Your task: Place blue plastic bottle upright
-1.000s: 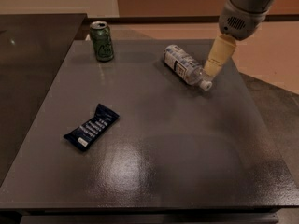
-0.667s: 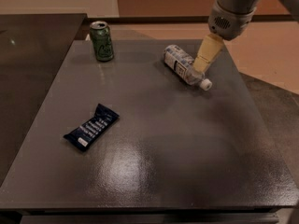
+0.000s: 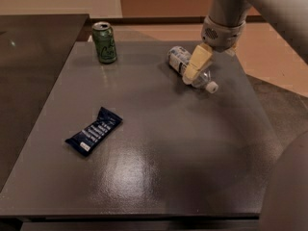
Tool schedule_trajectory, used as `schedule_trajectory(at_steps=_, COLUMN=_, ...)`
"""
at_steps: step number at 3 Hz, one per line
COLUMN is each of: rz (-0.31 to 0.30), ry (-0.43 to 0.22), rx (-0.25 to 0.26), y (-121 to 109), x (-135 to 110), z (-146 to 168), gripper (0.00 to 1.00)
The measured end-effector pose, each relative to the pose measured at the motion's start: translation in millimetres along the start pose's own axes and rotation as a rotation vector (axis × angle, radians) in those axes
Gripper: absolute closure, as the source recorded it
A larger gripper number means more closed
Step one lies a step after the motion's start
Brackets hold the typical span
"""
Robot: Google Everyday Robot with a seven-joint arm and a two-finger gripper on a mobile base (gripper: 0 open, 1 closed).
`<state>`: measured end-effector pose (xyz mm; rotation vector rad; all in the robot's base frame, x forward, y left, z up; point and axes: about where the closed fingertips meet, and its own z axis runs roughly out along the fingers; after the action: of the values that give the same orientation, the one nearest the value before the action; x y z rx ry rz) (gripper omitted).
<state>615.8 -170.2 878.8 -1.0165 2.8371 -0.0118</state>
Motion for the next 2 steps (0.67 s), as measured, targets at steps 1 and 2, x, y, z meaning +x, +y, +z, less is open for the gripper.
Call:
schedule_trajectory(at_steps=1, rz=0.049, ry=0.025, rx=-0.024, y=4.2, x=-6.7, z=16.8, gripper=0.00)
schedule_trajectory(at_steps=2, rz=0.067, ry=0.049, rx=-0.029, y=6.8, x=-15.7, z=29.1, gripper=0.00)
